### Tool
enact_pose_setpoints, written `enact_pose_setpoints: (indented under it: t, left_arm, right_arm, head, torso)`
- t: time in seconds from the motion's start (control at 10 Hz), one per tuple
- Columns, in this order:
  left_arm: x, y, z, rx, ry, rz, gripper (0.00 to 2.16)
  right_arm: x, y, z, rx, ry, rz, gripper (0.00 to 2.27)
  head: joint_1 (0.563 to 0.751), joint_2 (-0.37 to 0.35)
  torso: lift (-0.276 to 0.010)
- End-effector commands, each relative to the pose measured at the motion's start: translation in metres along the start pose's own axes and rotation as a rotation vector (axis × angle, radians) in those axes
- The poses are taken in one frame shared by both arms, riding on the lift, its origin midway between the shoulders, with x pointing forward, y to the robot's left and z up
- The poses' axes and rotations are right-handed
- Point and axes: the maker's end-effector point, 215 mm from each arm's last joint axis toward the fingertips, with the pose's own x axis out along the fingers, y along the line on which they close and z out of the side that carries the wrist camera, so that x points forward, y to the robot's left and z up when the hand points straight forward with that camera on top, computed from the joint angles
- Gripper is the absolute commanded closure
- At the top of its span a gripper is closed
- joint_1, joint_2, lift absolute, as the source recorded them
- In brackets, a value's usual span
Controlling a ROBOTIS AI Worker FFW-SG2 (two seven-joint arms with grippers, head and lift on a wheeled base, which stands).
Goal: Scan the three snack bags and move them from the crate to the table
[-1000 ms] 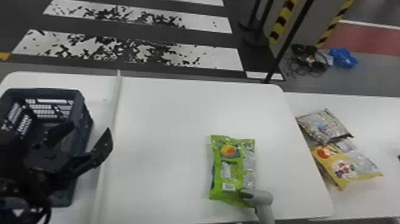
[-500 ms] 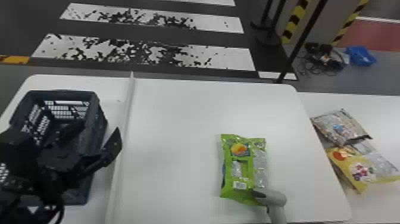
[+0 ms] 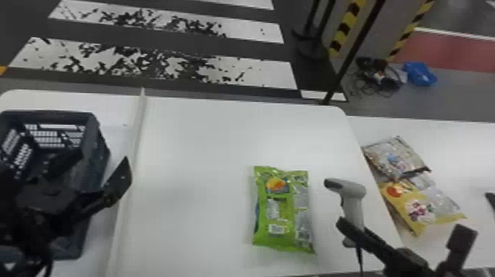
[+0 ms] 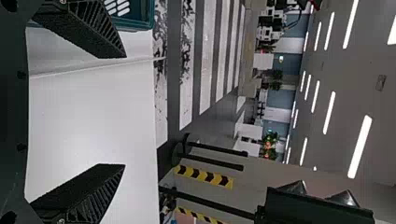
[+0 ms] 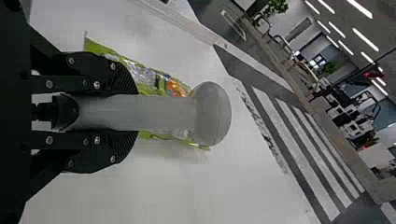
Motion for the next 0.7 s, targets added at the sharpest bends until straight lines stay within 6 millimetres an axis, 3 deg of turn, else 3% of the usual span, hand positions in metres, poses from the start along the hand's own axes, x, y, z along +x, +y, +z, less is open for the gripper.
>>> enact_pose_setpoints:
  t: [0.0, 0.2, 0.6]
  left_arm:
    - [0.0, -0.001, 0.001, 0.003, 0.0, -0.002, 0.03]
    - [0.008, -0.006, 0.006, 0.013, -0.001, -0.019, 0.03]
    - [0.011, -0.003, 0.003, 0.017, 0.006, -0.019, 0.03]
  right_arm:
    - [0.028, -0.023, 0.039, -0.064, -0.047, -0.036, 2.16]
    - [0.051, -0.053, 0.059, -0.113, -0.046, -0.12, 2.16]
    - [0.077, -0.123, 0.044, -0.187, 0.047, -0.352, 2.16]
  head:
    - [0.695, -0.219]
    - [0.695, -0.25]
    - [0.695, -0.296]
  torso:
    - [-0.062]
    - [-0.062]
    - [-0.062]
